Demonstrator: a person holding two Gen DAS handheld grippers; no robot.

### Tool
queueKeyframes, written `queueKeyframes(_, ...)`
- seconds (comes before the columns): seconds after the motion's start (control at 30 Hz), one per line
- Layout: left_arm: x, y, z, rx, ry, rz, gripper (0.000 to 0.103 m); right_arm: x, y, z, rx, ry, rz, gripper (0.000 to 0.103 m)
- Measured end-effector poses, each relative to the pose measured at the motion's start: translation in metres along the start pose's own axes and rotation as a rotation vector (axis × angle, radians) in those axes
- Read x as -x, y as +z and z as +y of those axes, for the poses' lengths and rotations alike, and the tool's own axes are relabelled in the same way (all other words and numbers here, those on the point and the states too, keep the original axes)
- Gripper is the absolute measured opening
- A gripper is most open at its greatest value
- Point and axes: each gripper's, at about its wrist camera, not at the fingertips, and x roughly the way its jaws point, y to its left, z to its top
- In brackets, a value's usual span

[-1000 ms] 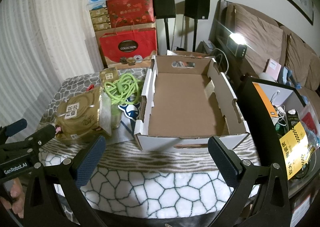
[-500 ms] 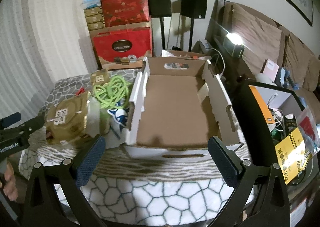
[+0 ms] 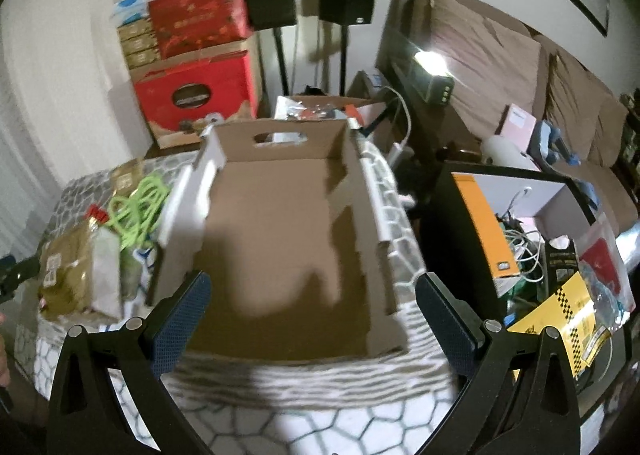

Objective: Organize objects
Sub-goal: 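Grasp the edge of the open cardboard box with the right tool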

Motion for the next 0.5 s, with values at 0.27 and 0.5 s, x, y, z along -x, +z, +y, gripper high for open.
queueKeyframes(0.27, -0.013, 0.0, -0.006, 0.0, -0.08, 0.053, 0.086, -0.022, 0.015, -0.036, -0.056, 0.002, 0.021, 0.093)
queueKeyframes(0.5, -0.019, -0.007, -0.011, -0.005, -0.148, 0.094, 0.064, -0.054, 0.015, -0.041, -0.033, 0.012, 0.116, 0.055)
